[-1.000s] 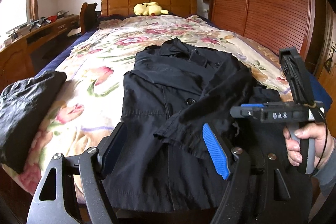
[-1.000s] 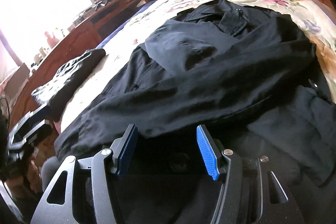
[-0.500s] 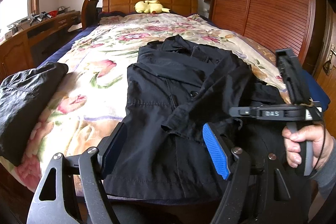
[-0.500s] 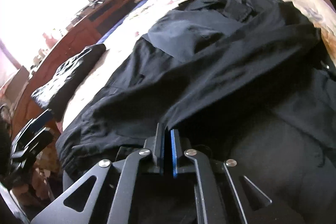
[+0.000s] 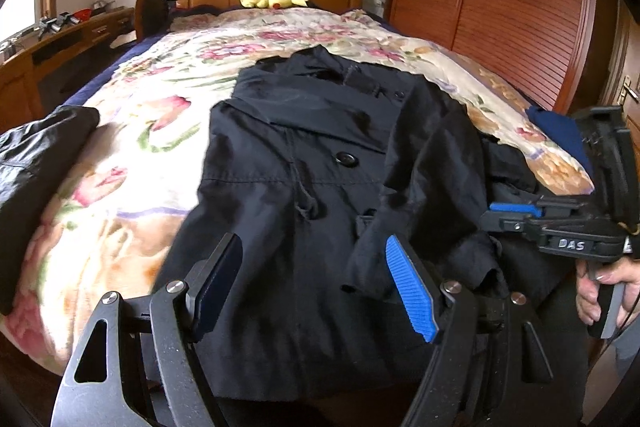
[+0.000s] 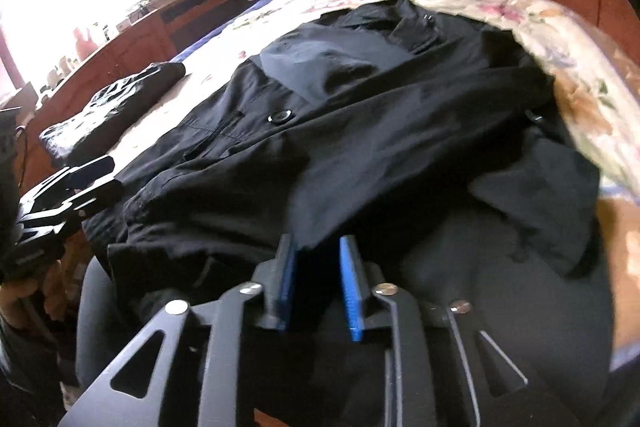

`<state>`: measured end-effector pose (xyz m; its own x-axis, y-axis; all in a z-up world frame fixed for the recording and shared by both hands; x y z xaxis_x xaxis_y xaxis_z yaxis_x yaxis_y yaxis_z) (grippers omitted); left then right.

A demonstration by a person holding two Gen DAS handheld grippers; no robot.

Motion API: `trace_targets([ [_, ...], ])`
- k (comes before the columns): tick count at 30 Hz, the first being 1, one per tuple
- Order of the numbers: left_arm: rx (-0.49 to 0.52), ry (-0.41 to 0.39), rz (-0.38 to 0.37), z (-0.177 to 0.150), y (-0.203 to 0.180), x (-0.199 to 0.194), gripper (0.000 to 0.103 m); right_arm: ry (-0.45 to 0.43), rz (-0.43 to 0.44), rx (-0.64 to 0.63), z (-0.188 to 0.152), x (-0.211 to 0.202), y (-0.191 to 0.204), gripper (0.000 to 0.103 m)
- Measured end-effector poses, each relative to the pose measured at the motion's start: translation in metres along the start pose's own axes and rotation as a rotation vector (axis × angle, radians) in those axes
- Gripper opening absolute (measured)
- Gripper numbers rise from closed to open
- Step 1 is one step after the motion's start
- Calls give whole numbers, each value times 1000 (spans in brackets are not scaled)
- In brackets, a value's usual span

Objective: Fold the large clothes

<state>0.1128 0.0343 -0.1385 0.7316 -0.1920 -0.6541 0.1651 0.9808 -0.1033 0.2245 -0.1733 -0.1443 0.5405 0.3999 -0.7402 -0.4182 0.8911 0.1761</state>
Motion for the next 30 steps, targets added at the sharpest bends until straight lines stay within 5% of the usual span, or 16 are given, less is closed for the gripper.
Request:
trace_targets([
  [2, 1, 11, -25, 0, -4, 6, 75, -19, -23, -19, -2, -8, -1, 29],
  [7, 19, 41, -37, -3, -16, 15, 50, -56, -25, -44, -10, -23, -1, 30],
  [14, 37, 73, -66, -6, -25, 18, 39, -97, 18, -53, -14, -33, 0, 30],
  [20, 84, 63, -77, -5, -31, 12, 11, -108, 57, -69, -13, -30, 8, 30],
  [30, 89, -30, -3, 39, -5, -4, 8, -83, 168, -144, 1, 2, 45, 30],
])
Point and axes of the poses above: each gripper's, at about its wrist camera, not at the fingertips, and x roughly the way its jaws point, y to its left, z to its top, the point moved 2 cm from there along x, roughly the way its jaws point, and after that the axes turned 1 degree about x, right-handed, at the moved point
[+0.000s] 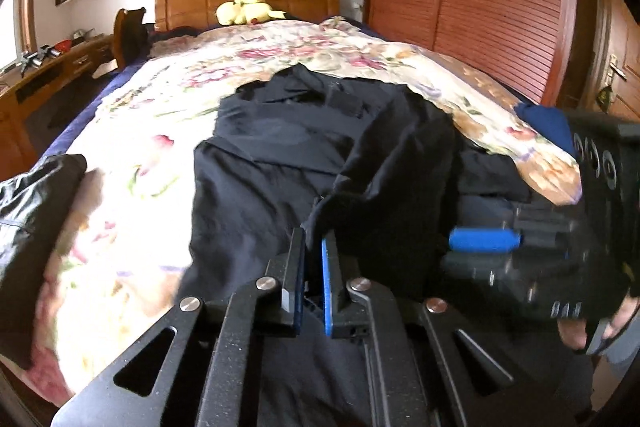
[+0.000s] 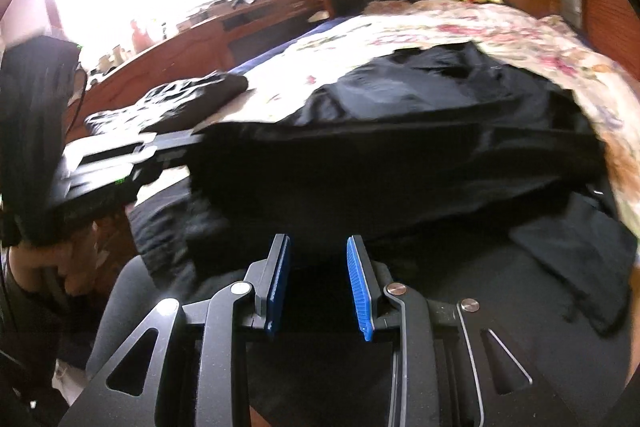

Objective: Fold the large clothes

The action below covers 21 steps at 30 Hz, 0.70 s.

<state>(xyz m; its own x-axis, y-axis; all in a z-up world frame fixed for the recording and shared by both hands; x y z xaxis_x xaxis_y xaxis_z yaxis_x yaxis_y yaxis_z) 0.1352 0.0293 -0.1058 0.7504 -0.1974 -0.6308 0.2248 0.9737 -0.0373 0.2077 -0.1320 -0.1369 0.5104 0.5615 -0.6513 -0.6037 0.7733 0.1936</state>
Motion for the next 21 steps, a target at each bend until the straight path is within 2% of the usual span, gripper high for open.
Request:
trace_targets([
  [2, -15, 17, 6, 1, 9, 3, 8, 31, 19, -8, -1, 13, 4, 30],
  [6, -51, 29, -6, -5, 21, 1, 10, 95, 3, -17, -9, 33, 1, 30],
  [10, -64, 21, 30, -13, 30, -5, 27, 80, -2, 1, -12, 20, -8, 30],
  [12, -73, 18, 37, -16, 35, -9, 36, 66, -27, -1, -13, 9, -12, 30],
  [14, -82, 19, 44, -21, 39, -13, 41, 48, -60, -9, -17, -5, -18, 30],
  [16, -88, 13, 52, -23, 43, -17, 61, 34, -95, -11, -21, -18, -25, 30],
  [18, -94, 11, 52, -27, 44, -20, 69, 22, -132, -13, -26, -32, -32, 30],
  [21, -99, 25, 68, -34, 47, -19, 71, 7, -203, -20, -36, -53, -44, 31],
])
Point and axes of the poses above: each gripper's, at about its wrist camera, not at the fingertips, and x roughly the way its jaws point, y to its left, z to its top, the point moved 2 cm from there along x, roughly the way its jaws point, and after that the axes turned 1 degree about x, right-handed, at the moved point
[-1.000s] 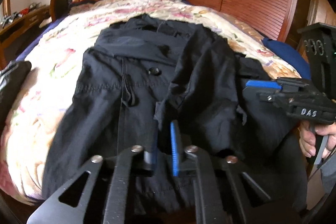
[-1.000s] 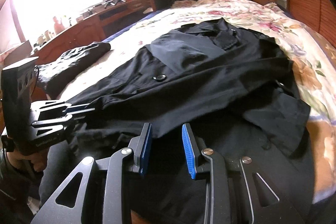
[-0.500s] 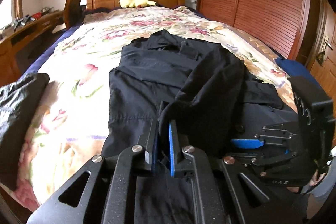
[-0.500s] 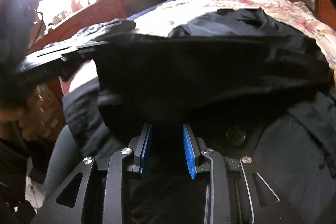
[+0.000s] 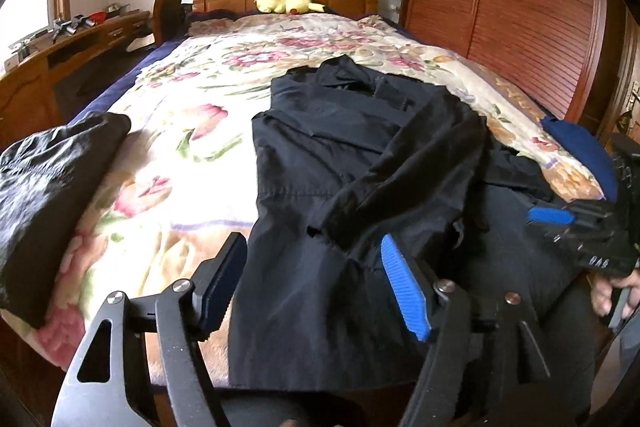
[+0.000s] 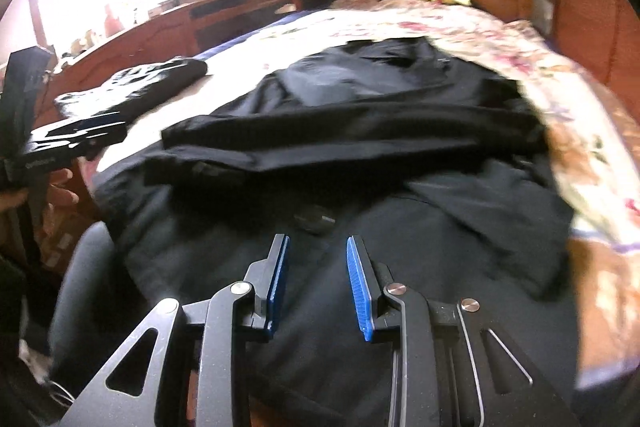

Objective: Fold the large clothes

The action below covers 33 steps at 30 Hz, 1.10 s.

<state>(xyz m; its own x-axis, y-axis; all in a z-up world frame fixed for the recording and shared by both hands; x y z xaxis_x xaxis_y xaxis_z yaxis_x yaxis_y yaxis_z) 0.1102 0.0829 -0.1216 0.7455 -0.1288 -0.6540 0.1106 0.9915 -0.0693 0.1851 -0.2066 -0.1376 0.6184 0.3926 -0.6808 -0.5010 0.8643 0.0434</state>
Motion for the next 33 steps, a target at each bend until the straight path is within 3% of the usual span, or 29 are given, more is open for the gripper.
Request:
trace_targets([
  [7, -6, 36, 26, -14, 7, 7, 71, 2, -121, 63, -29, -33, -51, 44],
  [13, -15, 51, 36, -21, 11, 11, 71, 18, -210, 120, -52, -54, -91, 45],
  [25, -22, 62, 50, -23, 16, 13, 71, 46, -273, 152, -59, -60, -101, 52],
  [33, -50, 79, 85, -32, 34, 13, 71, 62, -260, 151, -59, -50, -103, 57],
])
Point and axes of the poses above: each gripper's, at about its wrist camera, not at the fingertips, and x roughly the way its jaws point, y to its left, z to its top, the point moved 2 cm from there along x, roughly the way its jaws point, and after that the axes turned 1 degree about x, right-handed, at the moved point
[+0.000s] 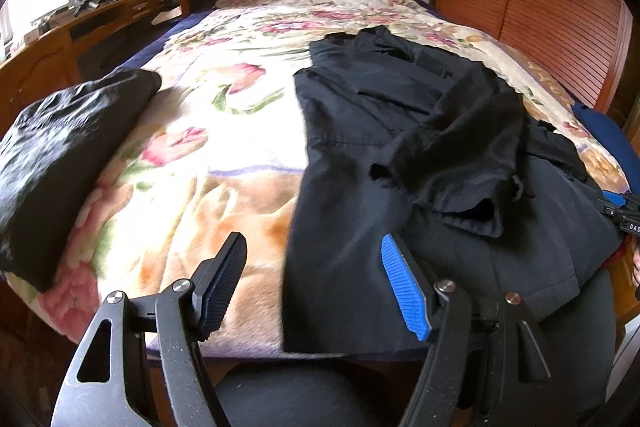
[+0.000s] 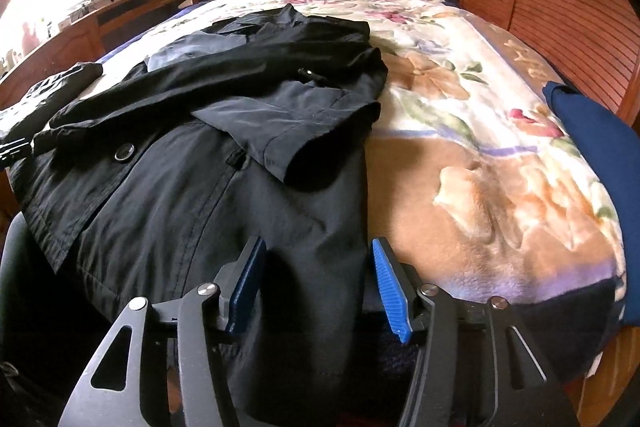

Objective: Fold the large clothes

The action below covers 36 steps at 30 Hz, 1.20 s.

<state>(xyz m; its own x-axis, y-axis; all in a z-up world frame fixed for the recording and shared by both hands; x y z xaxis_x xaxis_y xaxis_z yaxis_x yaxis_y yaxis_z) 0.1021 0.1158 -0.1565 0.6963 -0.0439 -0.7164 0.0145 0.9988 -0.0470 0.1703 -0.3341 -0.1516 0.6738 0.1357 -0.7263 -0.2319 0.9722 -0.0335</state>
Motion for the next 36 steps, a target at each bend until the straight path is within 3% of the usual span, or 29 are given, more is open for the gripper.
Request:
trace_targets([
  [5, -30, 13, 13, -8, 11, 1, 71, 1, 0, -4, 0, 2, -2, 58],
  [14, -36, -4, -29, -19, 9, -5, 71, 22, -9, -15, -2, 0, 0, 60],
  [16, -27, -16, -53, -20, 7, -8, 60, 30, -2, -12, -3, -2, 0, 60],
  [21, -23, -17, -108, -25, 3, -12, 46, 43, 19, -3, -7, -9, 2, 60],
  [29, -47, 3, -158, -34, 1, -6, 36, 60, 84, -12, -11, -9, 7, 60],
  [32, -54, 9, -173, -32, 2, -7, 17, 59, 116, -25, -11, -9, 9, 35],
  [33, -52, 4, -181, -30, 1, -10, 11, 55, 129, -25, -10, -11, 9, 20],
  [36, -36, -37, -186, -19, -4, -25, 6, 37, 160, -9, -4, -15, 6, 13],
])
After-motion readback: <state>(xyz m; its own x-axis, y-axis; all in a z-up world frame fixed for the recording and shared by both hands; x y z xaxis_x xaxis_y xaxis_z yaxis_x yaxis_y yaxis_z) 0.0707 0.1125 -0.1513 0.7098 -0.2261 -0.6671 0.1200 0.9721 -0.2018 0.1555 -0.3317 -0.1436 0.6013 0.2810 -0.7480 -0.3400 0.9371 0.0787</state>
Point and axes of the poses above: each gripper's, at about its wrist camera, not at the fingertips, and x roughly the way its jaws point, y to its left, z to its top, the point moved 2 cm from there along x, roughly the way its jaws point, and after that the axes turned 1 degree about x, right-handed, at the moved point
